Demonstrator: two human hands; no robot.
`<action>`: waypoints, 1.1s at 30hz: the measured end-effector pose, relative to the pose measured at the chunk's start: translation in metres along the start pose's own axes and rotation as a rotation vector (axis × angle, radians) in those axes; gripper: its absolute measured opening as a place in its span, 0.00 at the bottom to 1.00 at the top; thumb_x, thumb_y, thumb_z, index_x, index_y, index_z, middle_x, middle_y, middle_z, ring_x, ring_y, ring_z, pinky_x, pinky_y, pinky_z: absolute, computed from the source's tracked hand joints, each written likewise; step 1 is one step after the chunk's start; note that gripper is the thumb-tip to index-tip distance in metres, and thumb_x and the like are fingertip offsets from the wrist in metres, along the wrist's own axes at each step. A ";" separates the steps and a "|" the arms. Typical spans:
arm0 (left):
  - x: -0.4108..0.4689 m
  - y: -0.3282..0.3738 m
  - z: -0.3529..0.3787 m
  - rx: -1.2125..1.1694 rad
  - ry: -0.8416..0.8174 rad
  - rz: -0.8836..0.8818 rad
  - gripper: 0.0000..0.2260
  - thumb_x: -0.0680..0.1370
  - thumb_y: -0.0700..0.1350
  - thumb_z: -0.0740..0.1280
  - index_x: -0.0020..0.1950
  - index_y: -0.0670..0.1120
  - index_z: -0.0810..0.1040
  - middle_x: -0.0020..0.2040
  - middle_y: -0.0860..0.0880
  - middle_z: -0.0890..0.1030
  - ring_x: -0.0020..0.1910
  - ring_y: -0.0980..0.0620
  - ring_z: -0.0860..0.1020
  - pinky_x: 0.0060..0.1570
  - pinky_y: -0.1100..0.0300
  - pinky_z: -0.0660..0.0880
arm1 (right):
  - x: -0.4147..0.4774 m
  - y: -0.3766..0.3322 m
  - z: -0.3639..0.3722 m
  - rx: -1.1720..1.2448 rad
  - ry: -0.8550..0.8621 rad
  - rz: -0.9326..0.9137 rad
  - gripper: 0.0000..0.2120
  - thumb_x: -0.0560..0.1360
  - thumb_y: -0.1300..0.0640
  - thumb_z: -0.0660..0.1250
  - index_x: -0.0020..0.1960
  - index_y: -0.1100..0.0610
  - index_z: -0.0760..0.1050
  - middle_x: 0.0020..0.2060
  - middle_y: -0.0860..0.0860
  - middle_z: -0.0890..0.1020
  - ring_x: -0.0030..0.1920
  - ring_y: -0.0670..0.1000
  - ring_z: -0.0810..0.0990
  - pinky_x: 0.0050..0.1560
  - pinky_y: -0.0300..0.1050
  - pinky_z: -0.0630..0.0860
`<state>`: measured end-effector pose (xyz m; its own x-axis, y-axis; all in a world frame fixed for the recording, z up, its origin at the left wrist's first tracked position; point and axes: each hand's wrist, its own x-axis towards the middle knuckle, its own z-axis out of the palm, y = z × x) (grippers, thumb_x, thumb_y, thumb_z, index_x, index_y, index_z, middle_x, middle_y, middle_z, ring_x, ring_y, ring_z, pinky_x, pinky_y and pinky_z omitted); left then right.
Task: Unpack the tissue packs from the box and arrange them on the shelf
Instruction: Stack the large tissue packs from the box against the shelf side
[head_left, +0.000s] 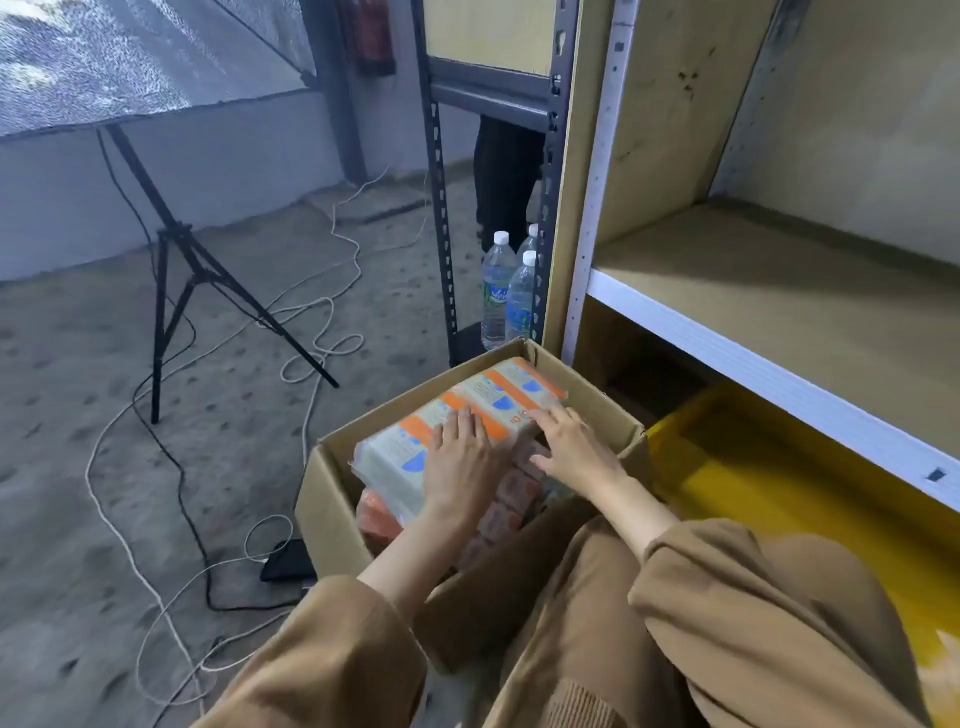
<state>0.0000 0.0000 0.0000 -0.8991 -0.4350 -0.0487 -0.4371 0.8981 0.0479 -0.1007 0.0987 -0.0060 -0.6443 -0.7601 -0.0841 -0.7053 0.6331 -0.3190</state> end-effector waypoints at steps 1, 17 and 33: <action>0.004 -0.001 0.004 0.004 -0.027 -0.053 0.29 0.82 0.52 0.53 0.76 0.37 0.48 0.78 0.40 0.51 0.78 0.43 0.50 0.76 0.50 0.50 | 0.006 0.002 0.002 -0.020 -0.021 -0.010 0.27 0.76 0.57 0.64 0.71 0.58 0.58 0.72 0.57 0.63 0.72 0.56 0.62 0.71 0.52 0.63; 0.024 -0.014 0.033 0.146 -0.038 -0.085 0.31 0.67 0.49 0.76 0.64 0.36 0.74 0.63 0.36 0.78 0.62 0.44 0.78 0.60 0.53 0.76 | 0.068 0.017 0.029 -0.090 -0.086 -0.244 0.30 0.78 0.65 0.56 0.75 0.59 0.45 0.76 0.55 0.50 0.76 0.52 0.50 0.76 0.46 0.50; 0.024 0.007 -0.058 0.156 0.226 0.151 0.17 0.58 0.45 0.76 0.45 0.43 0.81 0.45 0.49 0.86 0.46 0.53 0.85 0.35 0.66 0.78 | 0.035 0.036 -0.039 -0.214 0.463 -0.290 0.28 0.48 0.66 0.80 0.49 0.62 0.82 0.43 0.56 0.87 0.41 0.53 0.86 0.32 0.47 0.82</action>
<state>-0.0263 -0.0080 0.0572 -0.9436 -0.2836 0.1708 -0.3051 0.9452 -0.1166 -0.1600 0.1003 0.0162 -0.4444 -0.7941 0.4146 -0.8849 0.4612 -0.0653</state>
